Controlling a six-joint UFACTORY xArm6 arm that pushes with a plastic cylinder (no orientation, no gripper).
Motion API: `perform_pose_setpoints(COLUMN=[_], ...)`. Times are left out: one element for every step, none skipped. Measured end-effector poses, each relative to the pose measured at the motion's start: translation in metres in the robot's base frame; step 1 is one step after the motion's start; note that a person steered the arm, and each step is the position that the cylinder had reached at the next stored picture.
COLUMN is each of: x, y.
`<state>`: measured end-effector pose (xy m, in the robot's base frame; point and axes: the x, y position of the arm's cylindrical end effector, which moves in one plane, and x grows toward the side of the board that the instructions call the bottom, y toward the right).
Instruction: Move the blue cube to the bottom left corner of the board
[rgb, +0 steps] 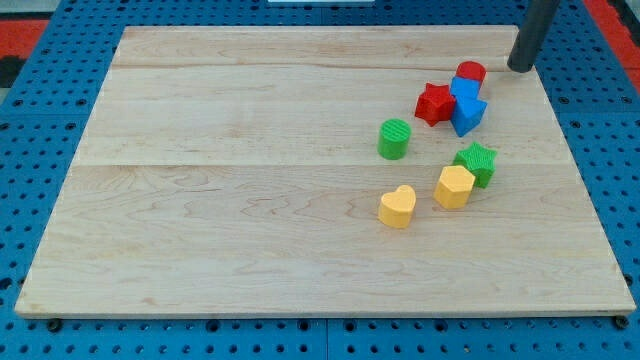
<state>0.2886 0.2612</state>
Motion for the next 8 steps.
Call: perform_pose_setpoints(x=[0.032, 0.046, 0.045, 0.036, 0.036, 0.036, 0.036, 0.045], y=[0.003, -0.044, -0.094, -0.127, -0.171, -0.185, -0.203, -0.251])
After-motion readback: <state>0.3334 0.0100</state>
